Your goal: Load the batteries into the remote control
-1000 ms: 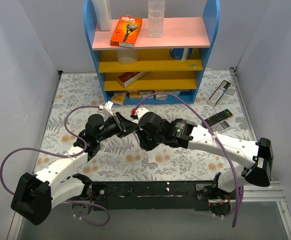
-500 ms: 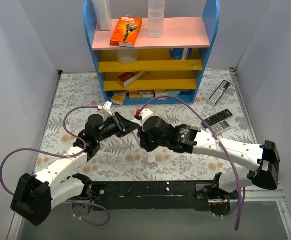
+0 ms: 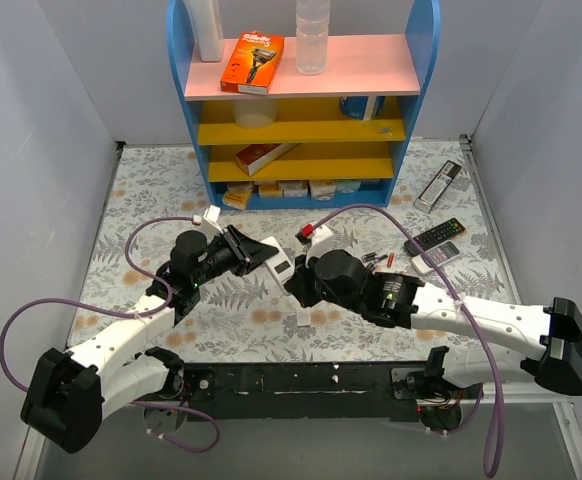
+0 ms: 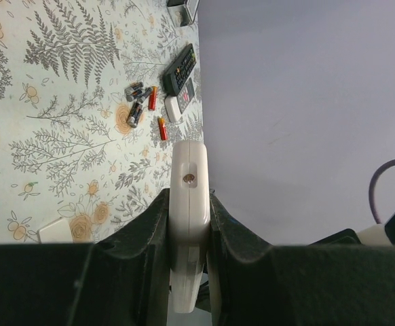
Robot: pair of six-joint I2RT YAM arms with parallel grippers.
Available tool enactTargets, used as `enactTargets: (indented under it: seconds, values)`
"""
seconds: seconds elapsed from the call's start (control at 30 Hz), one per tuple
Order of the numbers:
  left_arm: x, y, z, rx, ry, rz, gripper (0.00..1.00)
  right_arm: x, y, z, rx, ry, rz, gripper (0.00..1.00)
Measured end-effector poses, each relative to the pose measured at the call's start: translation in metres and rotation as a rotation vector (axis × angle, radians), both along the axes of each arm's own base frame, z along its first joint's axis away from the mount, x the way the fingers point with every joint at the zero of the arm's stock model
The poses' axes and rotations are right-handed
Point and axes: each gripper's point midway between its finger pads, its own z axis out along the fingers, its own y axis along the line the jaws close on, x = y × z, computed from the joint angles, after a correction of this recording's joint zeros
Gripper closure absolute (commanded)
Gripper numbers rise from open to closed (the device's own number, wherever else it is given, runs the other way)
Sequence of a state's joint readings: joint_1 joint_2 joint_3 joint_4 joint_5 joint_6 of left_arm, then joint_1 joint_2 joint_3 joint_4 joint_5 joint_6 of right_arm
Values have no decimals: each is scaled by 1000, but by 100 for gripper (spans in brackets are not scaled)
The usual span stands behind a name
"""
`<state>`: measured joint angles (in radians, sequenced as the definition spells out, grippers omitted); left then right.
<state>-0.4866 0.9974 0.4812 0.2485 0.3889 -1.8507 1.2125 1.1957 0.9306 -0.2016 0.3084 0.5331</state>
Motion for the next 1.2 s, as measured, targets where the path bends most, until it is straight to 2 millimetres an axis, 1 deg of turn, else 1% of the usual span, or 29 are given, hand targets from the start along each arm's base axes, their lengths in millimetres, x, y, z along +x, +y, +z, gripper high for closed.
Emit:
enactTargets:
  seconds: [0.2, 0.27, 0.57, 0.67, 0.77, 0.8, 0.87, 0.9, 0.93, 0.97, 1.07, 1.1, 1.13, 1.2]
  values:
    - [1, 0, 6, -35, 11, 15, 100, 4, -6, 4, 117, -32, -51, 94]
    - [-1, 0, 10, -47, 7, 11, 100, 8, -8, 1, 129, -45, -73, 94]
    - [-1, 1, 8, -58, 21, 24, 100, 14, -7, 0, 168, -70, -98, 92]
    - [-1, 2, 8, -62, 16, 29, 100, 15, -6, 1, 179, -76, -98, 90]
    - [-2, 3, 7, -60, 2, 29, 100, 15, -6, 1, 172, -88, -88, 78]
    - [-2, 3, 7, -56, -14, 26, 100, 15, -7, 1, 168, -93, -85, 71]
    - [-4, 4, 7, -43, -49, 19, 100, 15, -8, 0, 150, -104, -78, 64]
    - [-5, 5, 7, -39, -64, 16, 100, 15, -10, -1, 131, -109, -74, 54]
    - [-6, 6, 6, -32, -83, 11, 100, 16, -12, -1, 112, -114, -70, 50]
    - [-7, 7, 5, -23, -105, 10, 100, 16, -12, 2, 102, -116, -65, 43]
    - [-13, 9, -3, -2, -150, -3, 100, 19, -13, 20, 82, -135, -61, 31]
    - [-14, 10, -8, 7, -160, -6, 100, 21, -14, 27, 81, -142, -63, 17]
    - [-16, 11, -12, 17, -168, -9, 100, 23, -15, 35, 78, -147, -71, 12]
    - [-18, 13, -20, 40, -180, -15, 100, 27, -20, 45, 67, -146, -86, 4]
